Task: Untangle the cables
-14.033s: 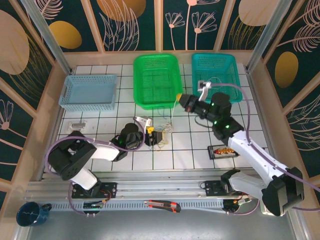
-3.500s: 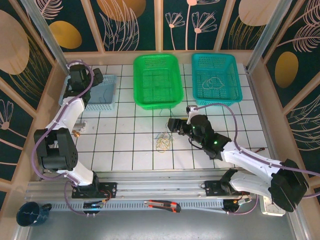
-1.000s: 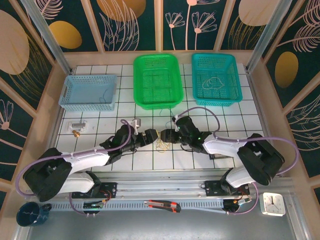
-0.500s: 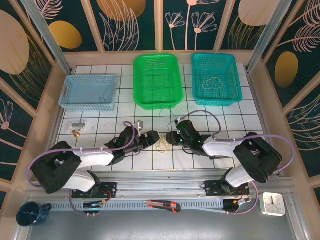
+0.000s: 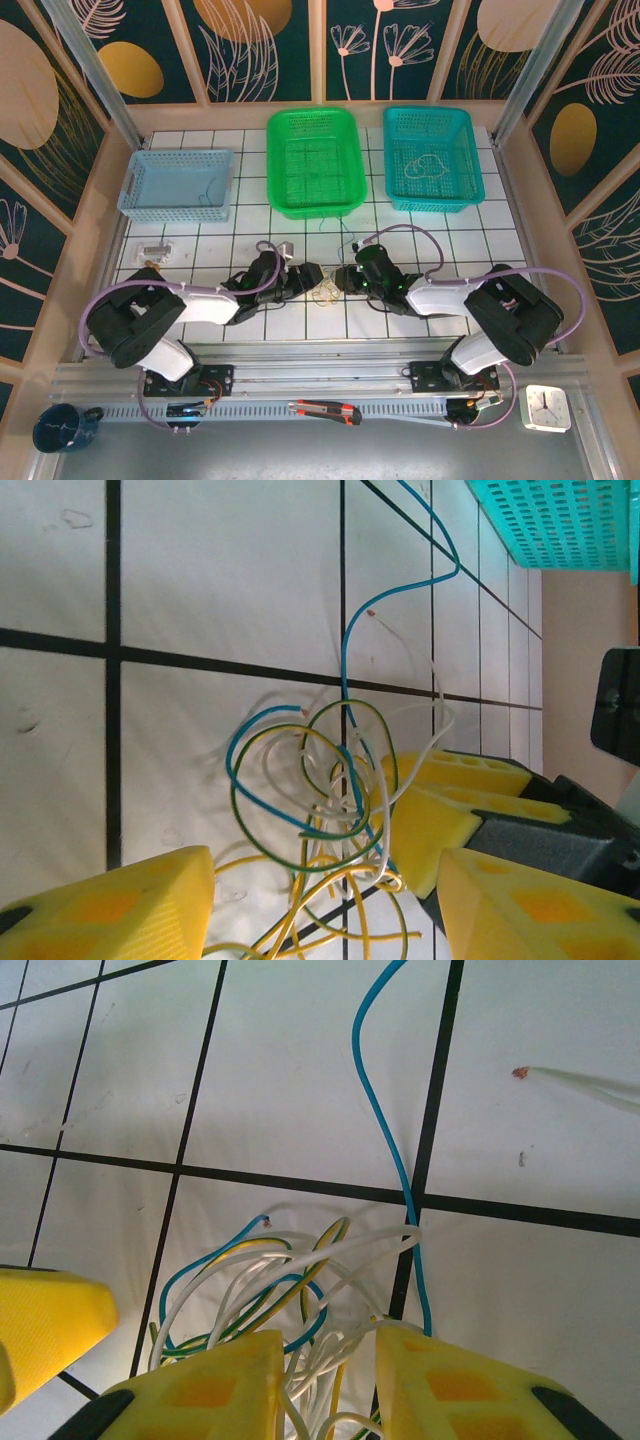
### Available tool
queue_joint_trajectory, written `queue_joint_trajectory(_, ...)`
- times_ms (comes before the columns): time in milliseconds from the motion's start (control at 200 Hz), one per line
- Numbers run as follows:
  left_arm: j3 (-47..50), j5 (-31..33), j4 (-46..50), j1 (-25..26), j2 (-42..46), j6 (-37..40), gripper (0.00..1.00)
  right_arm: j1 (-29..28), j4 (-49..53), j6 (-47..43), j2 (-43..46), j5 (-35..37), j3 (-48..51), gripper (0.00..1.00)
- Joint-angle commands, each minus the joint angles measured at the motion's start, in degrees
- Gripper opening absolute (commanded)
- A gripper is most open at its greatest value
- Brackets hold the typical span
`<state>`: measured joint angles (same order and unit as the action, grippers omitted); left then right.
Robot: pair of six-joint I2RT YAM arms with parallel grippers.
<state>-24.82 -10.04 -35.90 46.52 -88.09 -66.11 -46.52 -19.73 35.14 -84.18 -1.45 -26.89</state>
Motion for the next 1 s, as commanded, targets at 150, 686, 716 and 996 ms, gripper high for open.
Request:
queue_joint_trajectory(150, -2.7, -0.8, -3.0, 0.5, -2.6, -0.3, 0.58, -0.4, -1.6, 0.8, -0.6, 1.5, 1.5, 0.3)
queue_joint_trajectory(686, -3.2, -1.1, -3.5, 1.5, -4.8, -0.8, 0.56, -0.4, -2.2, 0.8, -1.3, 0.8, 1.0, 0.3)
queue_joint_trajectory(716, -3.2, -1.1, -3.7, 1.6, -5.0, -0.8, 0.55, -0.4, -2.2, 0.8, -1.3, 0.8, 1.0, 0.3)
queue_joint_trajectory(996, -4.8, 0.3, -3.3, 1.5, -5.8, 0.3, 0.27, -0.4, -1.9, 0.9, -1.0, 0.7, 0.9, 0.29)
